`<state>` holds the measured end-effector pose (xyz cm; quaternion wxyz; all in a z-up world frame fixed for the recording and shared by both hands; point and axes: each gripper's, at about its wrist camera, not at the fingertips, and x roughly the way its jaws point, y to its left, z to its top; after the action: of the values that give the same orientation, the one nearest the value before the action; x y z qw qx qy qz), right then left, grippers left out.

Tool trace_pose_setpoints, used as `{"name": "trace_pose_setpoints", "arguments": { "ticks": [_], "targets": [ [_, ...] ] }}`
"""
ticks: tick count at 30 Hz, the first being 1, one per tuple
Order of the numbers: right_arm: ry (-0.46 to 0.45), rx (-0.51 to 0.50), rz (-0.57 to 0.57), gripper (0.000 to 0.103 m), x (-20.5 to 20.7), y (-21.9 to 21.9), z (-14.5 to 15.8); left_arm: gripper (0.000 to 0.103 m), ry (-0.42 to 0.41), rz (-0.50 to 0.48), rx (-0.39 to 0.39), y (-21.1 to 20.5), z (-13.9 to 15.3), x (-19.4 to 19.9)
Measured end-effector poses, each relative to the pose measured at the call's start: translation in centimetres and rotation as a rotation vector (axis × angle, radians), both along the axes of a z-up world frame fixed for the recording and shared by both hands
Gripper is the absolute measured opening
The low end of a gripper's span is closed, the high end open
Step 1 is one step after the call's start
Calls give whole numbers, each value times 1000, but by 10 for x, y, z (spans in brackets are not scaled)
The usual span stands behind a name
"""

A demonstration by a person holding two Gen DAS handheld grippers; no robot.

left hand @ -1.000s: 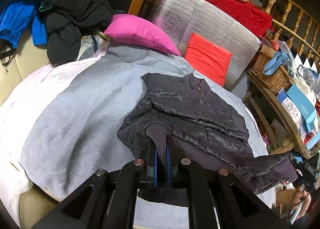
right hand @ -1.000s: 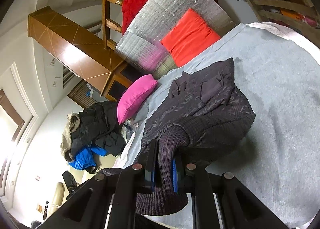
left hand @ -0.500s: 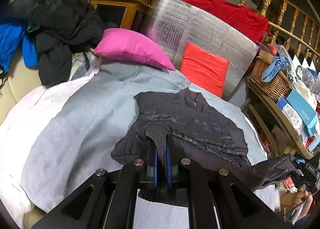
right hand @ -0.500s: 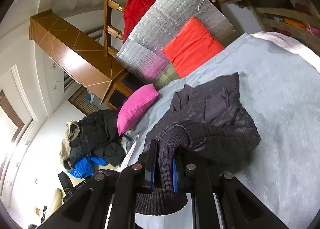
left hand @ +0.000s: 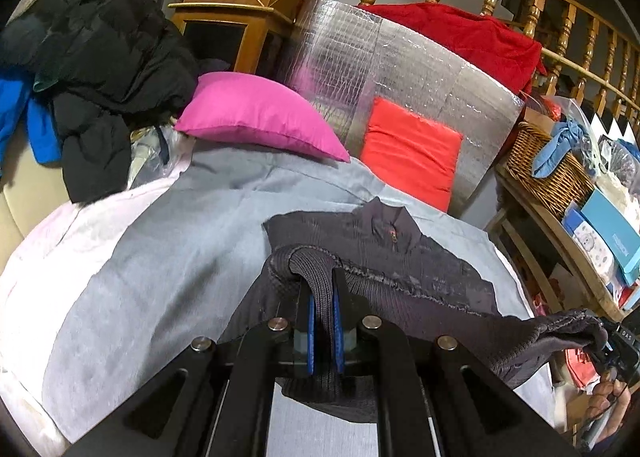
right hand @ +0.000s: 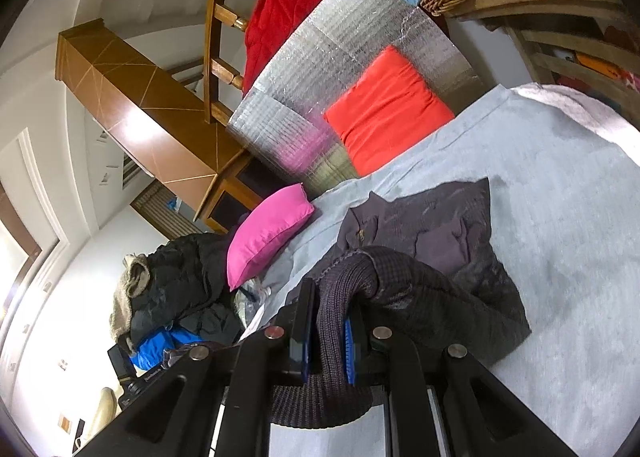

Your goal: Fold large clothes

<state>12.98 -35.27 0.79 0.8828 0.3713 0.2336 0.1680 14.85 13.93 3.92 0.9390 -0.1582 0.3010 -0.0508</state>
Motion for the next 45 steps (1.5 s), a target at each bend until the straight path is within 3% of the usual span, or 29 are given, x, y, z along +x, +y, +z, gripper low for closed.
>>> {"name": "trace_pose_setpoints", "arguments": {
  "ticks": [20,32,45],
  "targets": [
    [-28,-70,-27,13,57,5,32,8,-19,7,39,-5,13,54],
    [-27,-72,-69,12,93,-1,35,8,-22,-4,96,-20,16,103],
    [-11,-77,-88,12,118,-5,31,8,-6,10,132,-29,7,124]
  ]
}}
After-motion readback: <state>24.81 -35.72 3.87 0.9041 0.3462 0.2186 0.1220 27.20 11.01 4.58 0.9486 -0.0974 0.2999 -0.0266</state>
